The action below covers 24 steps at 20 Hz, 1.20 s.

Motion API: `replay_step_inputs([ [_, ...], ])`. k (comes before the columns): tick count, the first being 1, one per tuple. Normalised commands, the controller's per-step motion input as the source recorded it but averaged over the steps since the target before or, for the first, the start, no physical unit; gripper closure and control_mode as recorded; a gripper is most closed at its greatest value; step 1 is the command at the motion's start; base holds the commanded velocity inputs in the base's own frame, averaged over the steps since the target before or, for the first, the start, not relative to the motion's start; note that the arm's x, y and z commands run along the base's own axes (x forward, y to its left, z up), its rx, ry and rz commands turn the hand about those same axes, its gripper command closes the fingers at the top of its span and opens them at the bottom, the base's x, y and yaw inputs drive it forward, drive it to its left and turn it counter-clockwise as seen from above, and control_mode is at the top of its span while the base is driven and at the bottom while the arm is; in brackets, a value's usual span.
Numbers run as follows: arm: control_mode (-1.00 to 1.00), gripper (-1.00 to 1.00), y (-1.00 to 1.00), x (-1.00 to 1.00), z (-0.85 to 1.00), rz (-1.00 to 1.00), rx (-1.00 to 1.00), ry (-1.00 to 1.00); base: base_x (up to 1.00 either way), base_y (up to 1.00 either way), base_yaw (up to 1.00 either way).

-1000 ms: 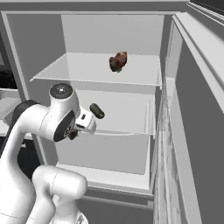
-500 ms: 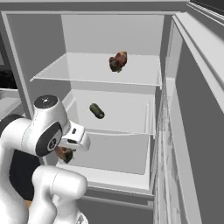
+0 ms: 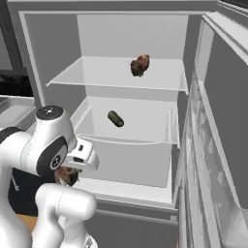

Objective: Place one cucumber and one steak in each tupperware on the nearby counter, to pack two identical lunches.

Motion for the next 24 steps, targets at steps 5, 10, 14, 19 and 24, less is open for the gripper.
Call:
replay_step_inputs([
  [5,1.00,1.00,0.00,0.00,0.00,0.00,0.00,0.00,-0.37,0.99,0.00],
  [10,1.00,1.00,0.00,0.00,0.00,0.00,0.00,0.00,-0.14,1.00,-0.01],
  [14,1.00,1.00,0.00,0.00,0.00,0.00,0.00,0.00,0.03,1.00,-0.12],
  [19,1.00,1.00,0.00,0.00,0.00,0.00,0.00,0.00,0.52,0.70,-0.17],
  [24,1.00,1.00,0.00,0.00,0.00,0.00,0.00,0.00,0.67,0.07,-0.18],
])
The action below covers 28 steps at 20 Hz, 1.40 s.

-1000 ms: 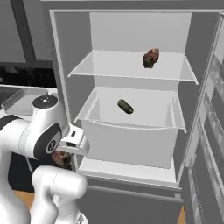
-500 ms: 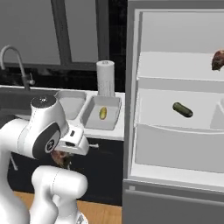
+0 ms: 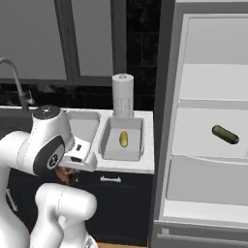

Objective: Place one cucumber and one steak in each tupperware on the nearby counter, to pack two identical lunches.

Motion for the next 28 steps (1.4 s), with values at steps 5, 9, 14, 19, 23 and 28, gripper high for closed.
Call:
replay_step_inputs([
  [5,1.00,1.00,0.00,0.00,0.00,0.00,0.00,0.00,0.53,-0.20,-0.10],
  [9,-1.00,1.00,-0.04,0.16,0.00,-0.01,0.00,0.00,0.53,-0.06,-0.04],
  [14,-1.00,1.00,-0.09,0.69,0.01,-0.03,0.00,0.00,0.00,0.00,0.00],
  [19,-1.00,1.00,-0.27,1.00,0.08,0.00,0.00,0.00,0.00,0.00,0.00],
  [23,-1.00,1.00,-0.28,1.00,-0.05,-0.05,0.00,0.01,0.00,0.00,0.00],
  [28,-1.00,1.00,0.05,1.00,-0.47,-0.03,0.00,0.06,0.00,0.00,0.00],
])
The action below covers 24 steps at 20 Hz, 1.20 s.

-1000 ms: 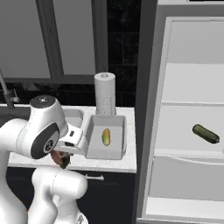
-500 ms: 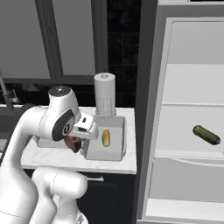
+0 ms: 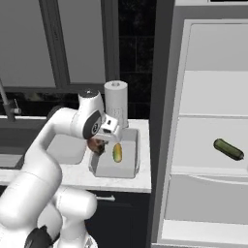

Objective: Place one cucumber and one steak in each tupperware on the nearby counter, to pack two identical lunches.

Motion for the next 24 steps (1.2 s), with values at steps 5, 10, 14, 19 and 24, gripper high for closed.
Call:
replay_step_inputs([
  [5,-1.00,1.00,0.07,0.83,-0.73,0.00,-0.02,0.04,0.00,0.00,0.00],
  [10,-1.00,1.00,0.00,0.33,-0.45,-0.01,0.00,0.00,0.00,0.00,0.00],
  [14,-1.00,1.00,0.00,0.30,-0.43,-0.01,0.00,0.00,0.00,0.00,0.00],
  [19,-1.00,1.00,-0.01,0.23,-0.41,-0.02,0.00,0.00,0.00,0.00,0.00],
  [24,-1.00,1.00,-0.10,0.09,-0.11,-0.04,0.00,0.00,0.00,0.00,0.00],
])
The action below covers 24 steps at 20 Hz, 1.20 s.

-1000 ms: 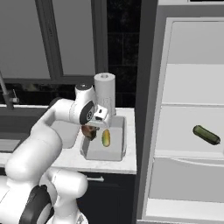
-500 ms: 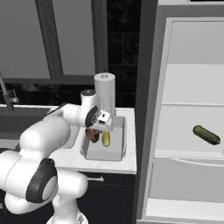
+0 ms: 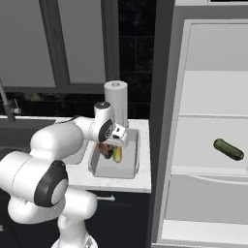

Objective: Place one cucumber and one steak in each tupperware on the nearby counter, to pack two identical lunches.

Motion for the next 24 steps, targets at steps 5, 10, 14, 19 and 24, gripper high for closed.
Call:
replay_step_inputs([
  [5,-1.00,1.00,-0.11,0.00,-0.05,-0.01,0.00,0.00,0.00,0.00,0.00],
  [10,-1.00,1.00,0.00,0.00,-0.06,0.00,0.00,0.00,0.00,0.00,0.00],
  [14,-1.00,-1.00,0.00,0.00,0.00,0.00,0.00,0.00,0.00,0.00,0.00],
  [19,-1.00,-1.00,0.00,0.00,0.00,0.00,0.00,0.00,0.00,0.00,0.00],
  [24,-1.00,-1.00,0.00,-0.03,0.12,0.00,0.00,0.00,0.00,0.00,0.00],
])
